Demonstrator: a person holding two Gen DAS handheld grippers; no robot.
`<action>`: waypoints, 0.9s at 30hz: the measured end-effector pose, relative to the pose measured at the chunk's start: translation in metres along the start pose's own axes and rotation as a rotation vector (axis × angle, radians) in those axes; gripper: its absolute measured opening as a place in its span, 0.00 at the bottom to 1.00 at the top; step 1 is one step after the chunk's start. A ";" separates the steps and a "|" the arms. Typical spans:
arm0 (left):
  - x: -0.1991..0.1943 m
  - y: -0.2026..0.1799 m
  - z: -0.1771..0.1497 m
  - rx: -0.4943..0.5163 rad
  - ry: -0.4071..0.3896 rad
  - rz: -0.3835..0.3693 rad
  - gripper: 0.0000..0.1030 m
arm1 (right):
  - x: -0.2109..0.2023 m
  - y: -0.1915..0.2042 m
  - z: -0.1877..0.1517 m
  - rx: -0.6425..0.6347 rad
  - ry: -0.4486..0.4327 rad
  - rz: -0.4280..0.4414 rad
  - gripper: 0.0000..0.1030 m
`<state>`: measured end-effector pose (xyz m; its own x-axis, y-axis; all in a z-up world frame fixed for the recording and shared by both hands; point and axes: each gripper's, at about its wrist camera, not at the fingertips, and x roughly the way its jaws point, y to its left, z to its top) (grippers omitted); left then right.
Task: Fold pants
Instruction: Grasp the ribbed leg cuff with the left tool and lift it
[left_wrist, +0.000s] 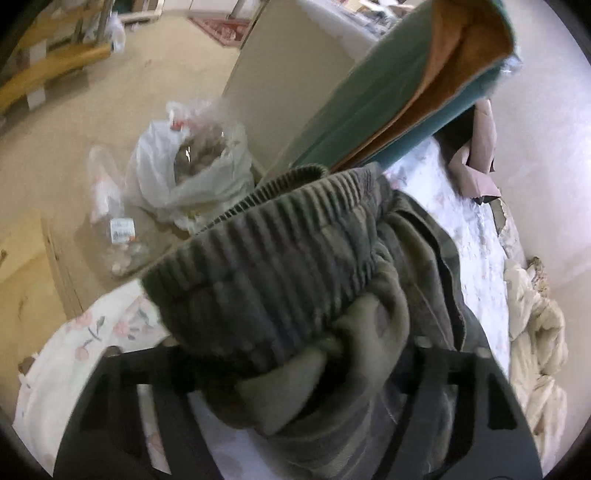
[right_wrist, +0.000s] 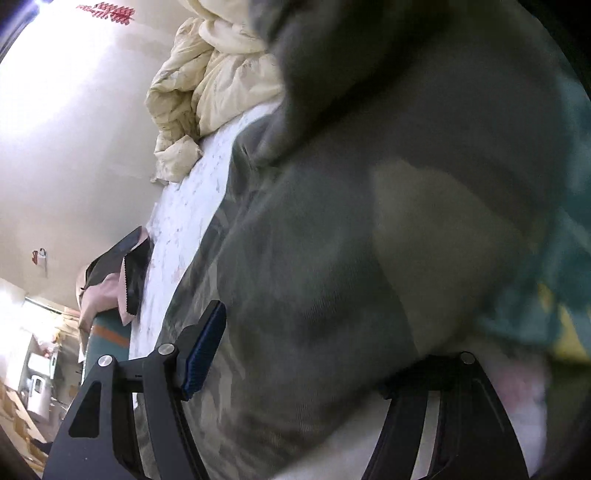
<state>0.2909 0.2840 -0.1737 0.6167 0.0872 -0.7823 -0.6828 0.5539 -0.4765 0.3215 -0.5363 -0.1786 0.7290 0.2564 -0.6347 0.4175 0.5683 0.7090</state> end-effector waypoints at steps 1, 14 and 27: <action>-0.002 -0.004 -0.001 0.030 -0.013 0.026 0.33 | 0.002 0.002 0.001 -0.002 0.004 -0.010 0.35; -0.090 -0.052 0.001 0.304 -0.099 0.169 0.18 | -0.061 0.018 -0.036 -0.063 -0.014 -0.082 0.04; -0.195 0.070 0.037 0.240 -0.088 0.214 0.17 | -0.154 0.003 -0.127 -0.058 0.089 -0.134 0.04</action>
<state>0.1372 0.3364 -0.0393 0.5081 0.2880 -0.8117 -0.6952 0.6936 -0.1890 0.1417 -0.4746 -0.1183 0.6169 0.2418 -0.7490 0.4741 0.6454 0.5989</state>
